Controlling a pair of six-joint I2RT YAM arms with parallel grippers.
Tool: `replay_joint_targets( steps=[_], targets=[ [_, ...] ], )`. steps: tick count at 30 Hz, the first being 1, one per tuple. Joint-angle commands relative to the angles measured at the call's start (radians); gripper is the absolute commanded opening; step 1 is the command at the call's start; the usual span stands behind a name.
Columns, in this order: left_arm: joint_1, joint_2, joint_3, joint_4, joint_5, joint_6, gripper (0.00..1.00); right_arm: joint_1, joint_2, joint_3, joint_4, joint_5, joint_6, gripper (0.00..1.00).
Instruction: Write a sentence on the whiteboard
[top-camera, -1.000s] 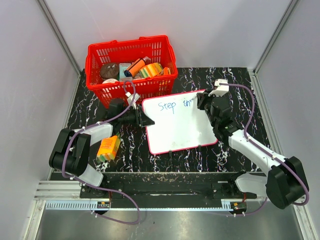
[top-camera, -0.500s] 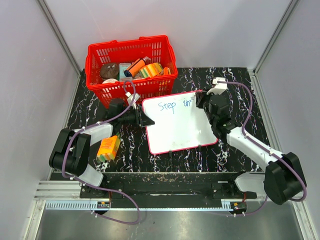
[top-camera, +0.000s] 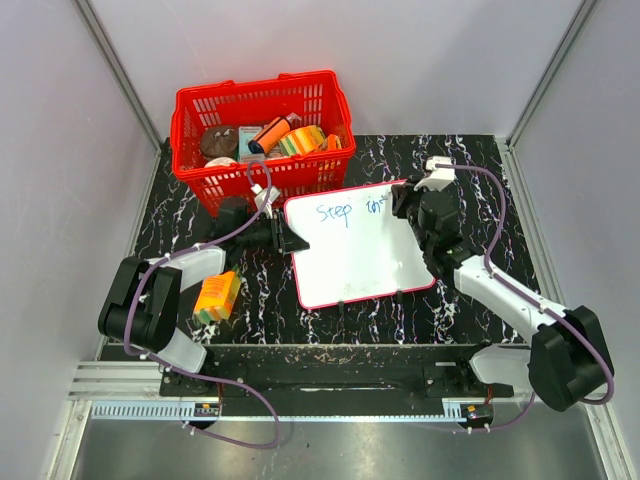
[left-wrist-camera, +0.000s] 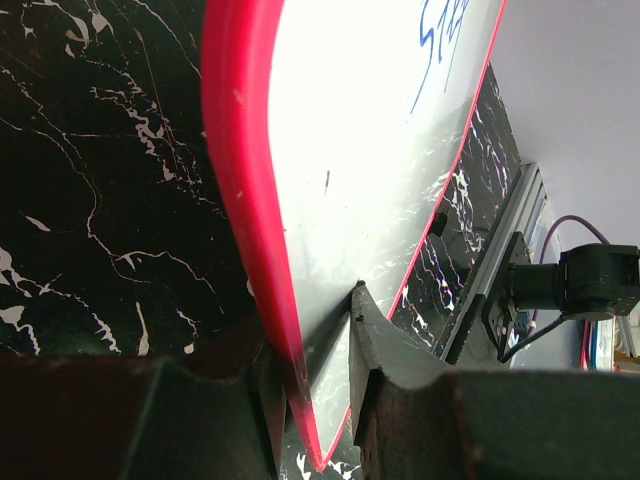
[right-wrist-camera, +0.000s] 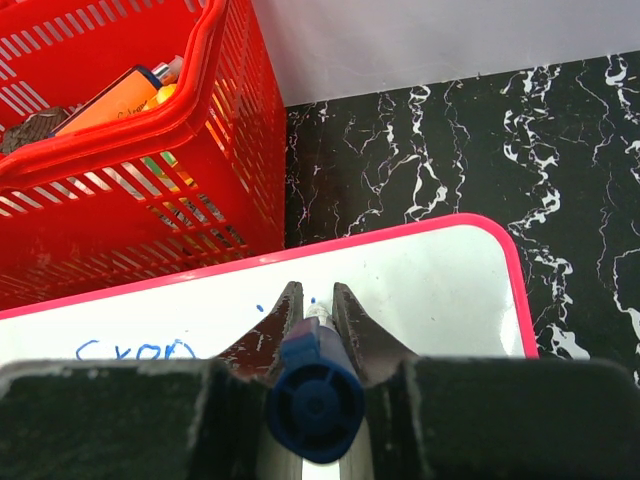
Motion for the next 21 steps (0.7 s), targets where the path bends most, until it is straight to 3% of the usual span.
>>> replay_joint_targets(
  steps=[1,21],
  targets=[
    [-0.031,0.044,-0.01,-0.084,-0.191,0.174,0.0,-0.006,-0.04,-0.027,0.002,-0.015,0.016,0.0],
    [-0.033,0.044,-0.008,-0.085,-0.195,0.176,0.0,-0.006,-0.123,-0.125,-0.04,-0.031,0.039,0.0]
  ],
)
